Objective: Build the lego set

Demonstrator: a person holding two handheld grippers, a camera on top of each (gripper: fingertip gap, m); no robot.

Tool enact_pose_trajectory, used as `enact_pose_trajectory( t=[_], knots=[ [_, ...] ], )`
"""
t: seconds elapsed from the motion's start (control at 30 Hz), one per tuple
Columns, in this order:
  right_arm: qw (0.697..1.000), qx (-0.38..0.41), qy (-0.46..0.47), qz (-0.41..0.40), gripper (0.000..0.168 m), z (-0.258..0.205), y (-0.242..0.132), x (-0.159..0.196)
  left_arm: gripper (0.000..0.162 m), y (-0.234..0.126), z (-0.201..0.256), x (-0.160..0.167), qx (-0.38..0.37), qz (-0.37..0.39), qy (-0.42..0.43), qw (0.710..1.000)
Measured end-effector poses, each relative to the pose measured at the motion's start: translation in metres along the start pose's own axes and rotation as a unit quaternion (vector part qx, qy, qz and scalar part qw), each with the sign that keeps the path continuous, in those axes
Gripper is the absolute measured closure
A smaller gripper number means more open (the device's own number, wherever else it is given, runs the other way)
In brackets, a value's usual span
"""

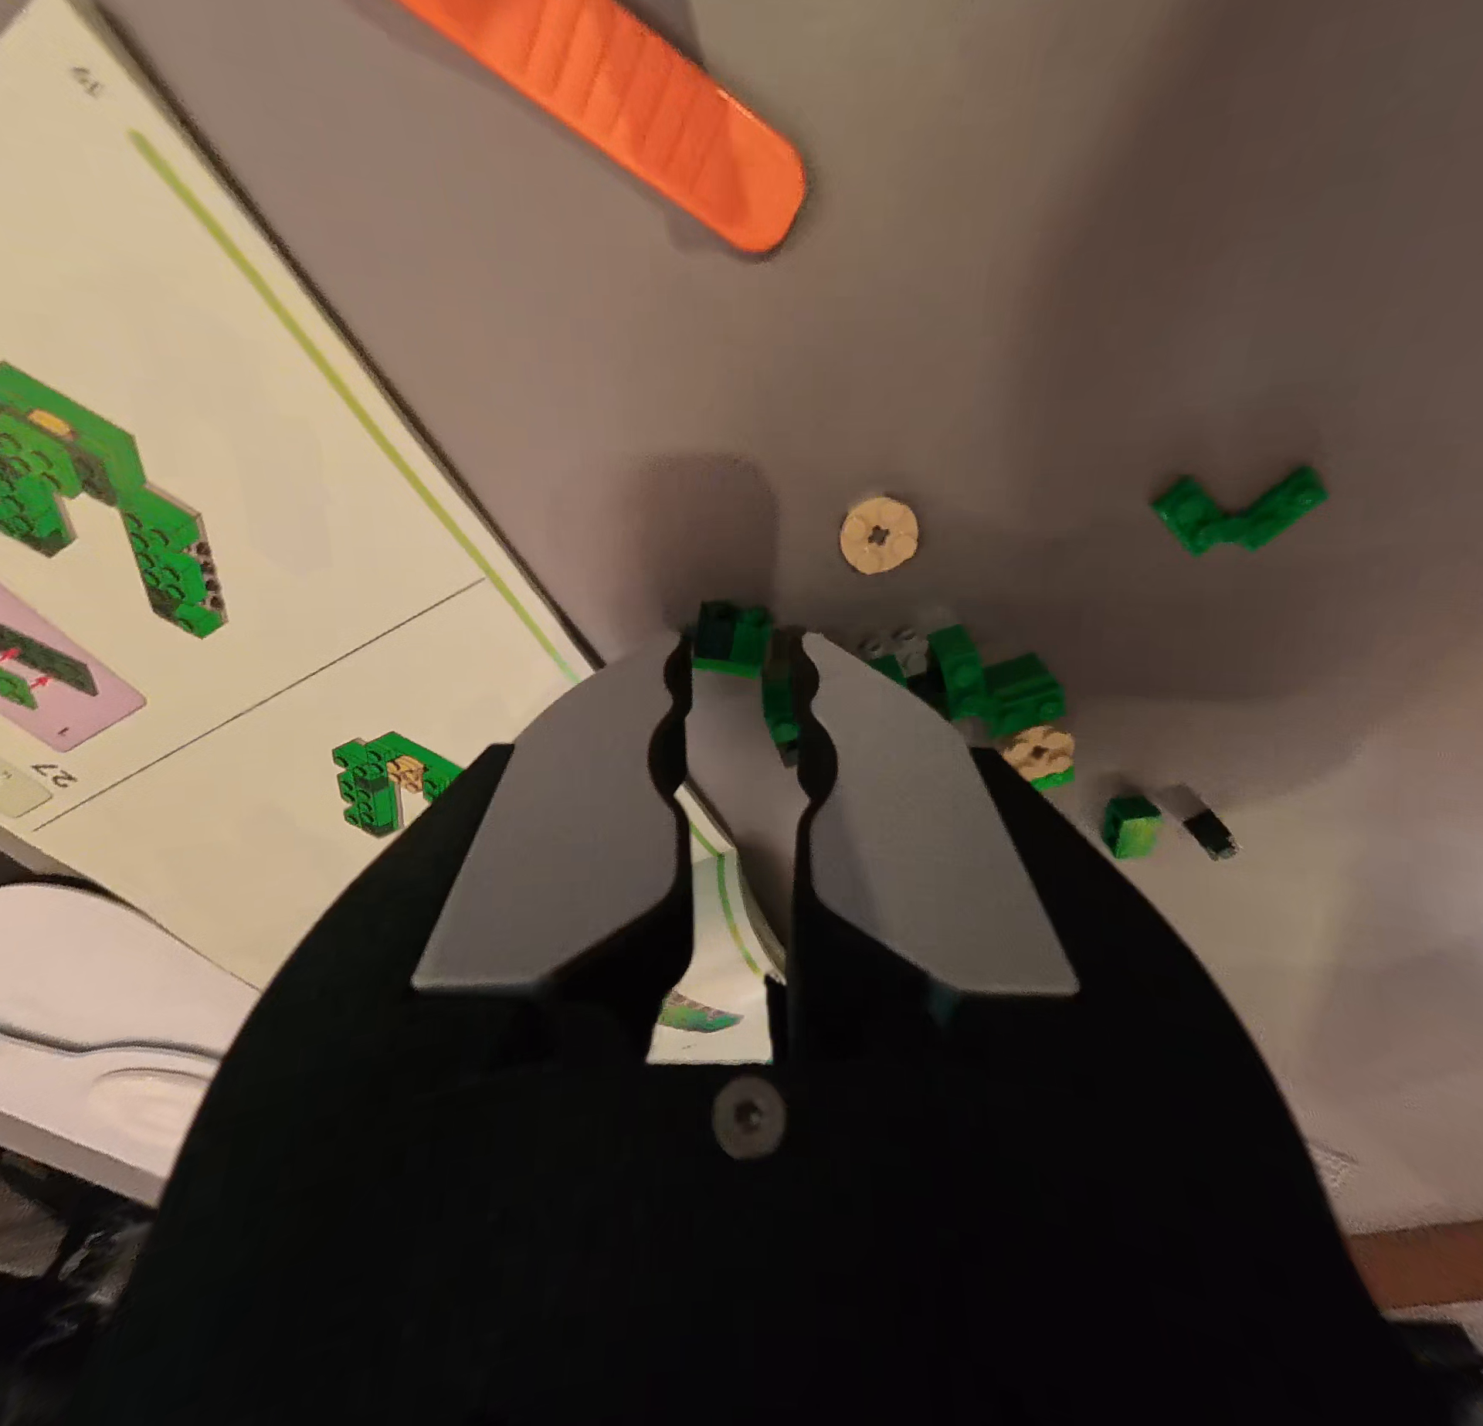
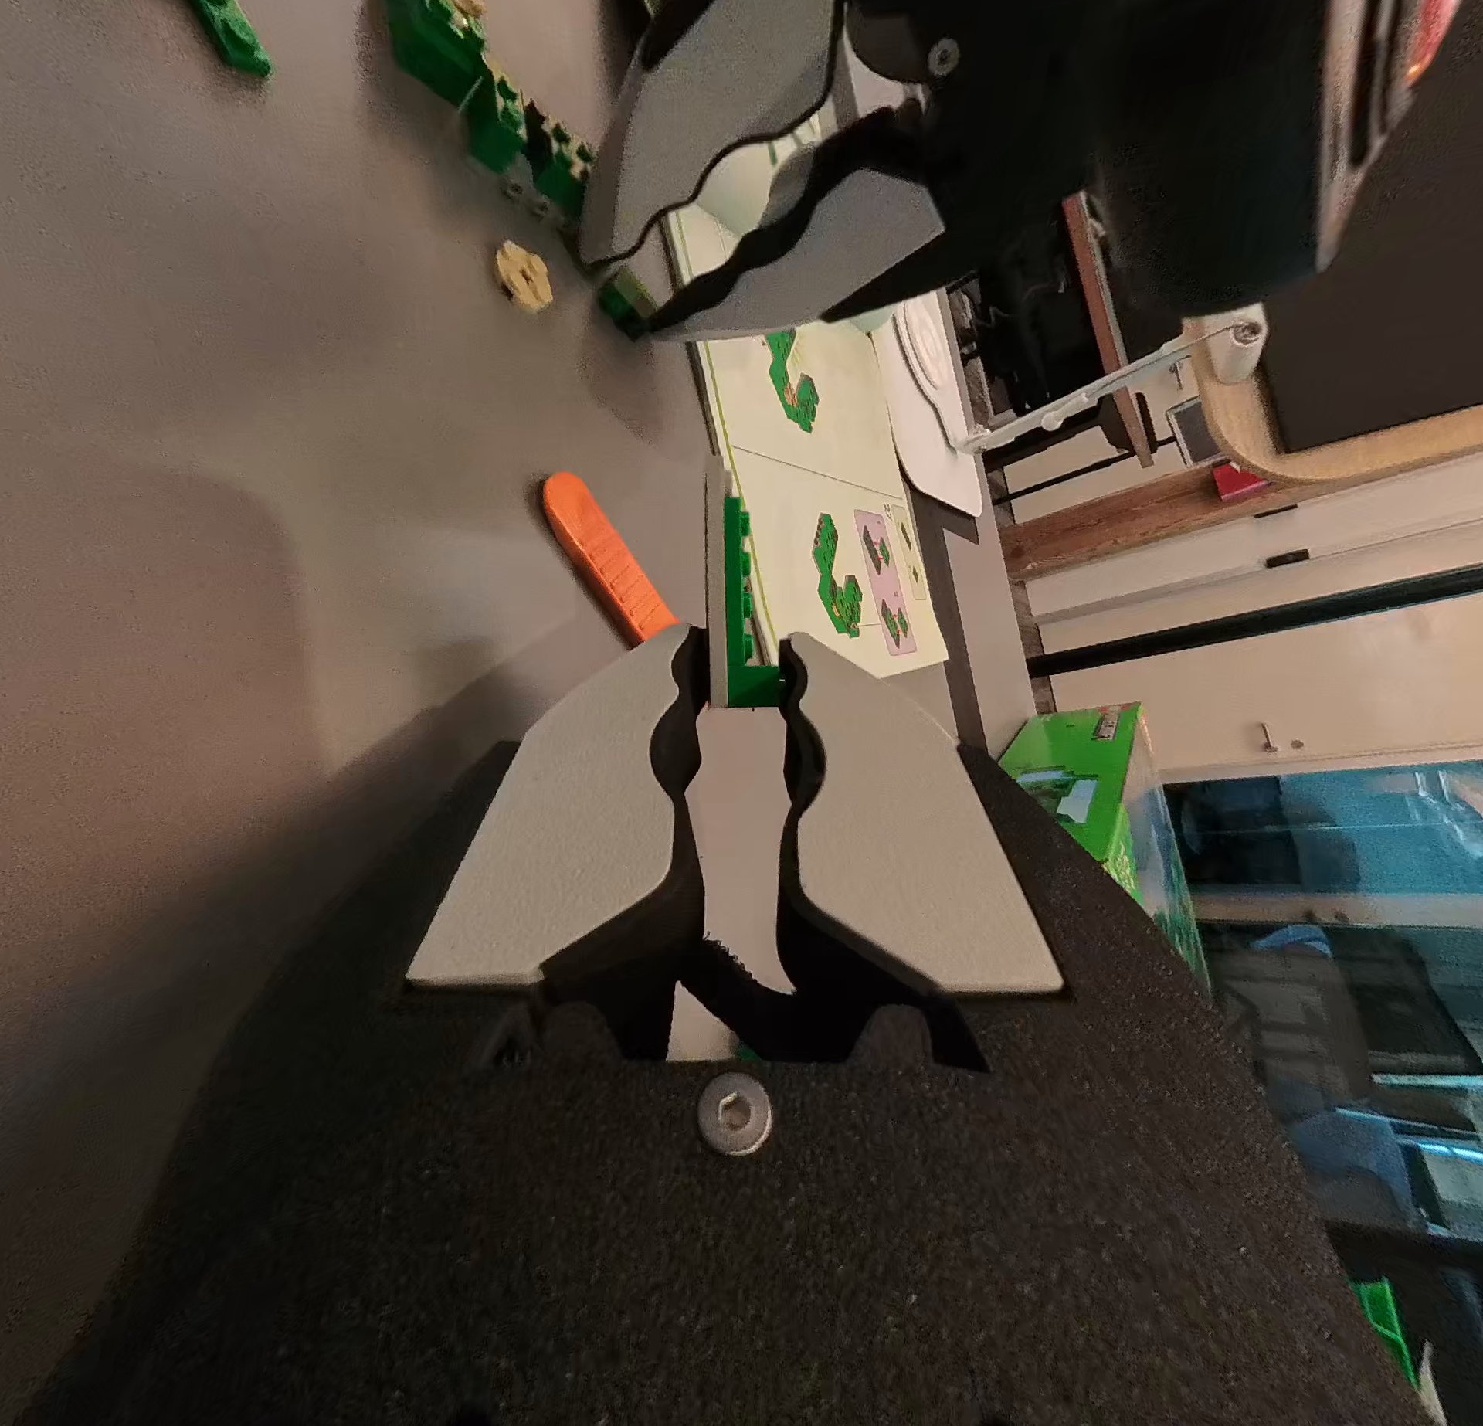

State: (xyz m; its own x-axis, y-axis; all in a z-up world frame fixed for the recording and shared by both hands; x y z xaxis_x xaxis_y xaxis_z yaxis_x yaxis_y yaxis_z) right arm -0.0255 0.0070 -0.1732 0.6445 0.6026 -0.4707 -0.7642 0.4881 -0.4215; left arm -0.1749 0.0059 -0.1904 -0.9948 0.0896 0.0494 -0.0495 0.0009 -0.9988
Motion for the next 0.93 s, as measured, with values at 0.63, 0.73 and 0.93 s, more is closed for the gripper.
enact_pose_trajectory(
  t=[0.63, 0.73, 0.93],
  knots=[
    [0.993, 0.089, -0.07, -0.036, 0.152, 0.003, 0.008, 0.007, 0.147, -0.069, 0.001, -0.063, -0.039, 0.585, -0.273, 0.762],
    [0.985, 0.126, -0.112, -0.022, 0.152, 0.003, 0.007, 0.003, 0.147, -0.071, 0.004, -0.062, -0.037, 0.621, -0.259, 0.739],
    [0.977, 0.169, -0.126, 0.019, 0.152, 0.004, -0.001, -0.01, 0.147, -0.059, 0.008, -0.067, -0.007, 0.629, -0.22, 0.746]
  ],
)
Point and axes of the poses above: each gripper's, where its closed fingertips meet, y out along the fingers, x out of its underside, z = x × y across the jaws, the point moved 4 cm from there along -y, back along the fingers, and after that the axes turned 3 degrees about -z, right-handed, at the moved point
